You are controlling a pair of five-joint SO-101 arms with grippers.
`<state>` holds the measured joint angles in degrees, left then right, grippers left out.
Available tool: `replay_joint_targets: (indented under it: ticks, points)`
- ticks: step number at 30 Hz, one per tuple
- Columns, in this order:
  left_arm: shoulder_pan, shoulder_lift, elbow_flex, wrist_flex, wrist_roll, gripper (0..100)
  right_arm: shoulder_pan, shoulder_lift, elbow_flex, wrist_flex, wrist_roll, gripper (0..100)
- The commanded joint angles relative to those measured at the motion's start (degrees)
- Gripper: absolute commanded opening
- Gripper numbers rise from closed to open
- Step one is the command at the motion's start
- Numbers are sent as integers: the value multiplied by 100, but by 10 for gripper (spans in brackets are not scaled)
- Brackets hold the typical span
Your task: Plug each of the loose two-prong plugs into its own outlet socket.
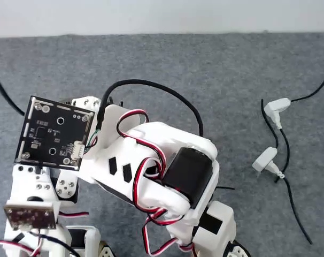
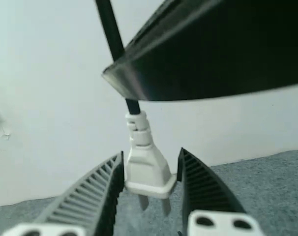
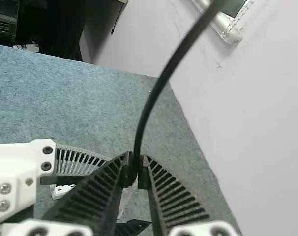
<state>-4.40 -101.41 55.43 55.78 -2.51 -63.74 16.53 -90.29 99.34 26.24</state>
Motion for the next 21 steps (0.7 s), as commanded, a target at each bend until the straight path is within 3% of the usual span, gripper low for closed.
replay_joint_targets:
  ticks: [1,7,21]
  points:
    - [-35,26,-13,-185,-97,168,-48,-22,0,22,-53,8]
    - [-35,26,-22,-176,-97,17,-31,189,-35,40,-44,8]
    - [-35,26,13,-167,-97,15,-31,277,-53,-22,-62,8]
